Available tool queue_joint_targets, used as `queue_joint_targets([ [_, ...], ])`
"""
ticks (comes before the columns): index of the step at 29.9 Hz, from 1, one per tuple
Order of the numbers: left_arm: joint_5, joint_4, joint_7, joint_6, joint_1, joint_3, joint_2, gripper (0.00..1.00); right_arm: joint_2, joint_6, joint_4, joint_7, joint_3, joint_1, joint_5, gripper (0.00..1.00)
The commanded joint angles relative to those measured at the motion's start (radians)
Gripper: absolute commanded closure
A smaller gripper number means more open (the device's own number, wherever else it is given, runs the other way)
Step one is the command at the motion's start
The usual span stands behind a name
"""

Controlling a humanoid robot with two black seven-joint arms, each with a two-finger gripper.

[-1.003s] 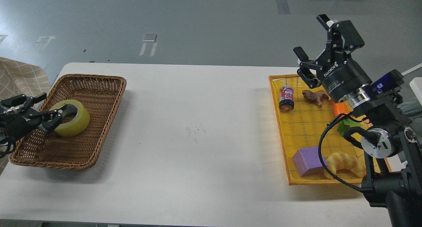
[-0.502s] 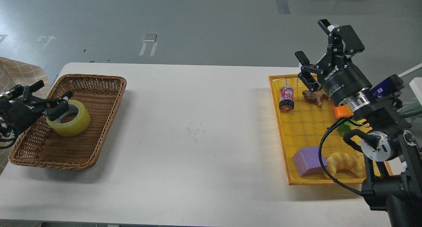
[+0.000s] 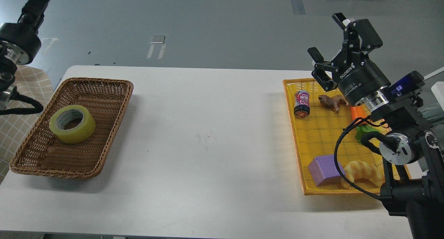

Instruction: Place and transfer tape with both arms

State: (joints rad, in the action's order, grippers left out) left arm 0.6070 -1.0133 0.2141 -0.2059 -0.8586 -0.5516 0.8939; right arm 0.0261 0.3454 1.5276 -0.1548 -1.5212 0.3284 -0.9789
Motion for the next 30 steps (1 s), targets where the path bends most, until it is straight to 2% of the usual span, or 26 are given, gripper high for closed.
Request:
queue_joint_targets([
  [1,-0.136,-0.189,-0.068,0.008,-0.017,-0.158,0.0,0.02,0.038,0.007,0.003,-0.025,0.035,0.035,0.002,0.0],
  [2,-0.138,-0.259,-0.07,0.023,-0.014,-0.177,-0.001,0.02,0.063,0.007,0.002,-0.025,0.038,0.055,0.002,0.0],
  [4,-0.139,-0.324,-0.071,0.052,-0.013,-0.185,-0.001,0.02,0.084,0.006,0.0,-0.025,0.039,0.072,0.0,0.0],
  [5,-0.148,-0.368,-0.071,0.093,-0.008,-0.189,-0.003,0.02,0.092,0.001,-0.001,-0.025,0.038,0.084,0.0,0.0],
  [8,-0.162,-0.422,-0.068,0.176,0.004,-0.191,-0.015,0.02,0.095,-0.005,0.009,-0.023,0.032,0.09,0.0,0.0],
  [12,-0.177,-0.491,-0.059,0.186,0.055,-0.191,-0.033,0.02,0.095,-0.003,0.02,-0.022,0.032,0.103,0.002,0.0],
  [14,-0.176,-0.554,-0.058,0.189,0.137,-0.217,-0.038,0.02,0.084,-0.003,0.023,-0.017,0.035,0.11,0.002,0.0],
  [18,-0.181,-0.571,-0.061,0.189,0.266,-0.353,-0.102,0.02,0.083,-0.003,0.039,-0.016,0.039,0.116,0.0,0.0],
  [20,-0.17,-0.579,-0.071,0.192,0.398,-0.518,-0.189,0.02,0.083,-0.003,0.04,-0.016,0.042,0.121,0.0,0.0],
  [22,-0.158,-0.58,-0.071,0.207,0.452,-0.58,-0.245,0.02,0.077,-0.008,0.037,-0.016,0.041,0.132,0.0,0.0],
  [27,-0.125,-0.579,-0.075,0.305,0.463,-0.616,-0.311,0.02,0.019,-0.012,0.02,-0.014,0.041,0.141,-0.001,0.0],
  [30,-0.122,-0.576,-0.094,0.307,0.461,-0.639,-0.339,0.02,0.012,-0.012,0.019,-0.017,0.049,0.158,-0.004,0.0],
])
